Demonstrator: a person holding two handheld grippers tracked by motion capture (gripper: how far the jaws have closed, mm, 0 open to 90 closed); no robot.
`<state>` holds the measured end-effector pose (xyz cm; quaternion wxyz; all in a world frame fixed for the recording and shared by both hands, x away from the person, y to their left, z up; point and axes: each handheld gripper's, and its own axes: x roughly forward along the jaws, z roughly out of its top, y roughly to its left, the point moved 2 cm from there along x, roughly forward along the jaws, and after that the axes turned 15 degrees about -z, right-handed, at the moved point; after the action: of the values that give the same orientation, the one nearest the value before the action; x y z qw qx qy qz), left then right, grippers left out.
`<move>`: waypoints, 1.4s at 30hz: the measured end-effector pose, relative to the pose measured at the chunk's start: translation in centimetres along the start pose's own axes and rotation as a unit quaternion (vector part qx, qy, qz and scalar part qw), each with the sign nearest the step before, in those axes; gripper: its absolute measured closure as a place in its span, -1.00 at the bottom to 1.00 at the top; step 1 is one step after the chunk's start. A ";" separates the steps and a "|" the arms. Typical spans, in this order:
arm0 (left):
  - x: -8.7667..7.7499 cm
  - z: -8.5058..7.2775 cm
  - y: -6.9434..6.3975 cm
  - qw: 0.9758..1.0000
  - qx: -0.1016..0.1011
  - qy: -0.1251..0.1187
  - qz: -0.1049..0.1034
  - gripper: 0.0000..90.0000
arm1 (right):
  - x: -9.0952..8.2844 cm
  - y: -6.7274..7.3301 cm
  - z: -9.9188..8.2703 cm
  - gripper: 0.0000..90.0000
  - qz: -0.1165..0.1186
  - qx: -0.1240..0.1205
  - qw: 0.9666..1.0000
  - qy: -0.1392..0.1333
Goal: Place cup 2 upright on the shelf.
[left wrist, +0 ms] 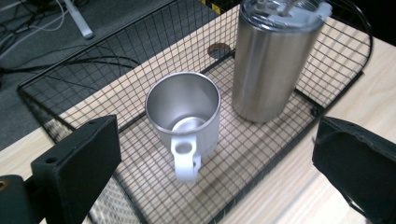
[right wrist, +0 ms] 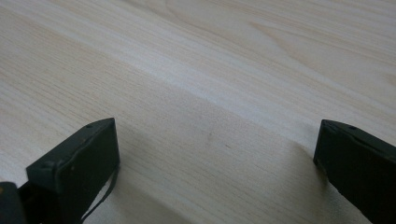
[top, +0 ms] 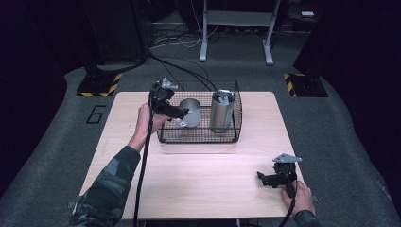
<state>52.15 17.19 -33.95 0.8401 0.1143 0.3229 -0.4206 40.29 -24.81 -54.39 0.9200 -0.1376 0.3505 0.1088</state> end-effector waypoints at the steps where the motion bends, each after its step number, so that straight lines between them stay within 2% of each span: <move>1: -0.3 -0.2 -0.1 1.000 0.004 0.001 0.001 -0.96 | 0.0 0.0 0.0 -1.00 0.000 0.000 1.000 0.000; 8: -2.3 -3.0 -1.3 1.000 0.015 0.001 0.005 -0.94 | 0.0 0.0 0.0 -1.00 0.000 0.000 1.000 0.000; 18: -3.9 -8.2 -2.6 1.000 0.003 -0.006 0.017 -0.94 | 0.0 0.0 0.0 -1.00 0.000 0.001 1.000 0.000; 20: -4.1 -9.4 -2.6 1.000 -0.006 -0.012 0.021 -0.93 | 0.0 0.0 0.0 -1.00 0.000 0.000 1.000 0.000; 22: -4.1 -10.6 -2.6 1.000 -0.013 -0.008 0.023 -0.92 | 0.0 0.0 0.0 -1.00 0.000 0.000 1.000 0.000; 23: -4.1 -10.6 -2.6 1.000 -0.013 -0.008 0.023 -0.92 | 0.0 0.0 0.0 -1.00 0.000 0.001 1.000 0.000; 24: -4.1 -11.9 -2.6 1.000 -0.016 0.006 0.024 -0.92 | 0.0 0.0 0.0 -1.00 0.000 0.000 1.000 0.000; 28: -4.0 -14.6 -2.3 0.999 -0.041 0.014 0.030 -0.91 | 0.0 0.0 0.0 -1.00 0.000 0.000 1.000 0.000; 30: -3.8 -15.9 -2.3 0.998 -0.056 0.018 0.036 -0.89 | 0.0 0.0 0.0 -1.00 0.000 0.001 1.000 0.000; 34: -3.2 -18.3 -2.4 0.995 -0.086 0.021 0.035 -0.88 | 0.0 0.0 0.0 -1.00 0.000 0.000 1.000 0.000; 37: -2.8 -19.8 -2.4 0.994 -0.098 0.026 0.041 -0.89 | 0.0 0.0 0.0 -1.00 0.000 0.000 1.000 0.000; 42: -1.6 -22.2 -2.4 0.991 -0.113 0.034 0.063 -0.90 | 0.0 0.0 0.0 -1.00 0.000 0.000 1.000 0.000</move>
<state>39.62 27.04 -49.74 0.8611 0.0529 0.3891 -0.3231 40.29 -24.81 -54.39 0.9200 -0.1375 0.3505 0.1087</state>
